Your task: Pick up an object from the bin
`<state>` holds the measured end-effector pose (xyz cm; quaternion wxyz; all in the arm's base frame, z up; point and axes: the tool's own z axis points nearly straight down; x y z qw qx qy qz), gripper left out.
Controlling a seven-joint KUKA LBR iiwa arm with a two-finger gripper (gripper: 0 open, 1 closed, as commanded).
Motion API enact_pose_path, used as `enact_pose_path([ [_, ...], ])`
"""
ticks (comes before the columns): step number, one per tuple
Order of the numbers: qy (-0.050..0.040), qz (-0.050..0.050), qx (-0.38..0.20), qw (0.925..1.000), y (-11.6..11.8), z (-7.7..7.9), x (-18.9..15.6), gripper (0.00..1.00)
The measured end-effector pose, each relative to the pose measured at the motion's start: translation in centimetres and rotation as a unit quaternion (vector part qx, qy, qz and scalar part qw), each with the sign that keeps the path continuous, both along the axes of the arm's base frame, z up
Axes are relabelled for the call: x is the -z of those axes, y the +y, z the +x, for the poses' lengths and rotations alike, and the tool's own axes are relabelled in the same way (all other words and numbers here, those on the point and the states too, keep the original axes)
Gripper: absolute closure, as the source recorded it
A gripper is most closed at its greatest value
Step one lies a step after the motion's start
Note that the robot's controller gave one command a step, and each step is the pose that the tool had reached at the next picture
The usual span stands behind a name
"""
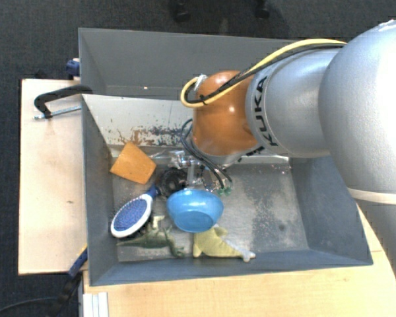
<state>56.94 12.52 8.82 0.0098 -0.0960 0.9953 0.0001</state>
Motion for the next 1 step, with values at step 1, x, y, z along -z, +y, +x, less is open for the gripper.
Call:
enact_pose_path([
  [1, 0.0049, 0.0, 0.001, 1.0, -0.08, -0.35, 0.31, 1.0],
])
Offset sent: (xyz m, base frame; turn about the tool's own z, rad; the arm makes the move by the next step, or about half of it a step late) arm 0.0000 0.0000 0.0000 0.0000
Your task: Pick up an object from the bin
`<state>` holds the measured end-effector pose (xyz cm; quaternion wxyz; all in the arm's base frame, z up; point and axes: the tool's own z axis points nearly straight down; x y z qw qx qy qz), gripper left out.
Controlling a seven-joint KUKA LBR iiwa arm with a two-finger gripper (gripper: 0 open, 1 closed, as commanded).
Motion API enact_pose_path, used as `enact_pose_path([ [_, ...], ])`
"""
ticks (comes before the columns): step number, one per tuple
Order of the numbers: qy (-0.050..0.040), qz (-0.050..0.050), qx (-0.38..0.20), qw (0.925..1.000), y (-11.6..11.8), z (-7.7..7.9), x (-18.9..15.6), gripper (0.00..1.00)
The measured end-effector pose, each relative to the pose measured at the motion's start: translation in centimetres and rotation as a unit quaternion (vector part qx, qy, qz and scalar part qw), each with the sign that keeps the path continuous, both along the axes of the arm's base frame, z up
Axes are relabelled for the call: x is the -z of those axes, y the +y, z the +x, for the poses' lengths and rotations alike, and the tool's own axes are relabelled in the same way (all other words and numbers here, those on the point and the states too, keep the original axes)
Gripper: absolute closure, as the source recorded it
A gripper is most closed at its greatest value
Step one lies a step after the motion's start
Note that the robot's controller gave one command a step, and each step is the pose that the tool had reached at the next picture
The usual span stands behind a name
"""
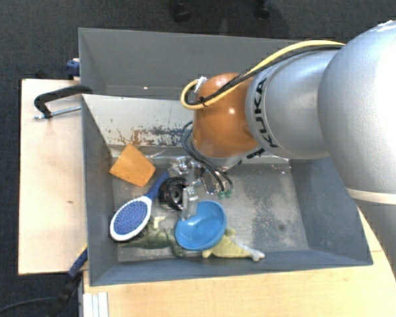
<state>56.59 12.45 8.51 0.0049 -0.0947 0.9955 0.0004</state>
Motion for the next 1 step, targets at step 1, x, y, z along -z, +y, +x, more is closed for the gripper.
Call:
enact_pose_path([
  [1, -0.0035, -0.001, -0.086, 0.9963, -2.5, 1.77, -18.76, 1.0],
])
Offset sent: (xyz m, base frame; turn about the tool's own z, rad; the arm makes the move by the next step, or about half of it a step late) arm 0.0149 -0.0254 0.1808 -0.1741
